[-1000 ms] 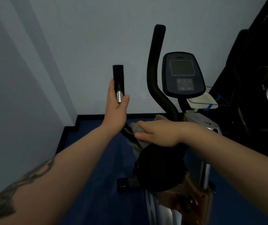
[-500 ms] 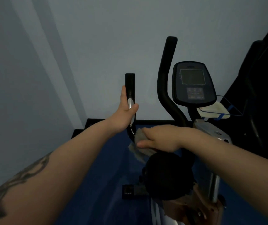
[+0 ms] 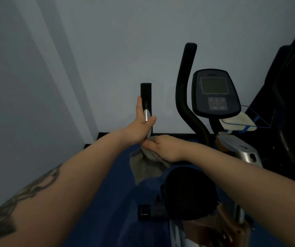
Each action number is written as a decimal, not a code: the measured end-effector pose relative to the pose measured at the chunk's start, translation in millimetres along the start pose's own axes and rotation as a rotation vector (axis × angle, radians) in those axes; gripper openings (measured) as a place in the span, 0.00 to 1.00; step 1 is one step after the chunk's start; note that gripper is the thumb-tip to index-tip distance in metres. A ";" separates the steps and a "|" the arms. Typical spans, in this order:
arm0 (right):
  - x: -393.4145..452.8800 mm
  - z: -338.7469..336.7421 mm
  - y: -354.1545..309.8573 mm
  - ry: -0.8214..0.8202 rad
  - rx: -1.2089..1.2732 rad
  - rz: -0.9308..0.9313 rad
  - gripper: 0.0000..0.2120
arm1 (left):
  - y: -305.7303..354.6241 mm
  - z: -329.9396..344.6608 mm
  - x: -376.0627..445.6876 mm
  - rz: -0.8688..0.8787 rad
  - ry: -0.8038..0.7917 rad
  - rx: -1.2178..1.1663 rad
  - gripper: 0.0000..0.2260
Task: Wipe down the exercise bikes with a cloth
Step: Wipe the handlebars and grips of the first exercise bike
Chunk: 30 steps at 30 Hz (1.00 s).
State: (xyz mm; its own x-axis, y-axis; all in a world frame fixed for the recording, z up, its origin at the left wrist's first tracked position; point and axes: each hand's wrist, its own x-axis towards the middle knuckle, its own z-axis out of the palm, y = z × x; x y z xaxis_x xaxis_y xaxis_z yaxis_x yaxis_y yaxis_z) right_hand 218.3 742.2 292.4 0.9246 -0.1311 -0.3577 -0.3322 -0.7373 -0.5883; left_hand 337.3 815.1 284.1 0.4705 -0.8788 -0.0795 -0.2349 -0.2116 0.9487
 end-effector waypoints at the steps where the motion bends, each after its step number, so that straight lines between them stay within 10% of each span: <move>1: 1.2 2.2 -1.8 0.019 0.103 0.014 0.20 | 0.1 -0.6 0.9 -0.017 -0.003 -0.005 0.34; 11: -39.1 -28.2 27.1 -0.227 -0.523 0.030 0.11 | -5.5 2.4 2.2 0.001 0.045 0.040 0.33; 15: -9.5 -12.0 5.3 -0.146 -0.271 0.047 0.26 | -5.0 2.6 0.9 0.008 0.051 0.031 0.33; 22: -32.7 -11.6 34.2 -0.114 -0.289 0.011 0.15 | -4.8 3.8 0.9 -0.003 0.055 0.060 0.33; 30: -3.1 0.4 4.8 -0.034 -0.010 0.015 0.26 | -5.9 3.6 2.4 0.020 0.052 0.054 0.33</move>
State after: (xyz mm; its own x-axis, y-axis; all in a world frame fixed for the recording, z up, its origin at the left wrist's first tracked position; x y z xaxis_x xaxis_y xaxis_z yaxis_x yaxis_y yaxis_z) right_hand 213.8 739.4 290.4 0.9127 -0.1193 -0.3908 -0.3436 -0.7419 -0.5758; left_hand 336.8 812.7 277.2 0.5083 -0.8601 -0.0434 -0.2895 -0.2182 0.9320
